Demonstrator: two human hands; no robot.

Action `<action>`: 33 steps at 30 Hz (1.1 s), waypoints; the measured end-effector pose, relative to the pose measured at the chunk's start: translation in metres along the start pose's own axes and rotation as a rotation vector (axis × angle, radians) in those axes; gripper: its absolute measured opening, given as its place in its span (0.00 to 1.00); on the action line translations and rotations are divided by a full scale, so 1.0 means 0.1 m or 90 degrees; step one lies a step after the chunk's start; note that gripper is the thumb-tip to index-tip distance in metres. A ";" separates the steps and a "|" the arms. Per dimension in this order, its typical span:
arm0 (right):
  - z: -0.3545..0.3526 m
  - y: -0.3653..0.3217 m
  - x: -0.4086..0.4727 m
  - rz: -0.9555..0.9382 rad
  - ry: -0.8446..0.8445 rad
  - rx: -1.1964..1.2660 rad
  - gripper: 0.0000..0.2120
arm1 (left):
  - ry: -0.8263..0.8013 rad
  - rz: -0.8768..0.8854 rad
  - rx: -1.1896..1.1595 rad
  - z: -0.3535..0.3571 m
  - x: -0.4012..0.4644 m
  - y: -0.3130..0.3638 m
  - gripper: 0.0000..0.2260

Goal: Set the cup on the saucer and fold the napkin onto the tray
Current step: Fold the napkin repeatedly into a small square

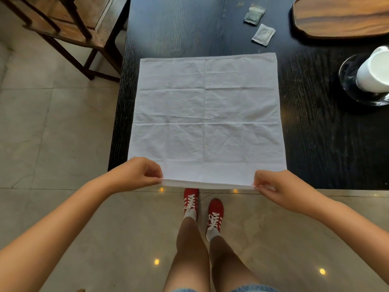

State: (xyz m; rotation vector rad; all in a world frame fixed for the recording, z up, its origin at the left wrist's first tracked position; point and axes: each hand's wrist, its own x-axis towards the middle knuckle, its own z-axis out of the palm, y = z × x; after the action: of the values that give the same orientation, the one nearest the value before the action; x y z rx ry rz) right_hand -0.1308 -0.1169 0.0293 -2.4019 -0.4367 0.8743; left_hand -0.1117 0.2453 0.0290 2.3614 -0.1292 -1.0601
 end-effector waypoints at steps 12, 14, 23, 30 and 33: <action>-0.91 -0.07 0.59 0.012 0.176 0.001 0.02 | 0.217 0.076 0.060 -0.92 0.39 0.20 0.05; -1.05 -0.01 0.84 0.000 0.245 -0.028 0.03 | 0.306 0.109 0.083 -1.10 0.58 0.27 0.06; -1.29 0.32 1.81 0.018 0.201 -0.245 0.03 | 0.236 0.057 0.246 -1.32 1.55 0.08 0.02; -1.47 0.34 2.14 0.054 0.080 -0.244 0.05 | 0.156 0.016 0.220 -1.53 1.84 -0.01 0.04; -1.47 0.40 2.25 0.027 0.205 -0.212 0.03 | 0.250 0.073 0.163 -1.60 1.91 -0.08 0.03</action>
State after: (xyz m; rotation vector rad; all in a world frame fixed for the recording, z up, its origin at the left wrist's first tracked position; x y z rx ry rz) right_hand 0.1376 -0.1002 -0.0103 -2.8029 -0.4334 0.4413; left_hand 0.1333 0.2658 -0.0154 2.7057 -0.2642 -0.5371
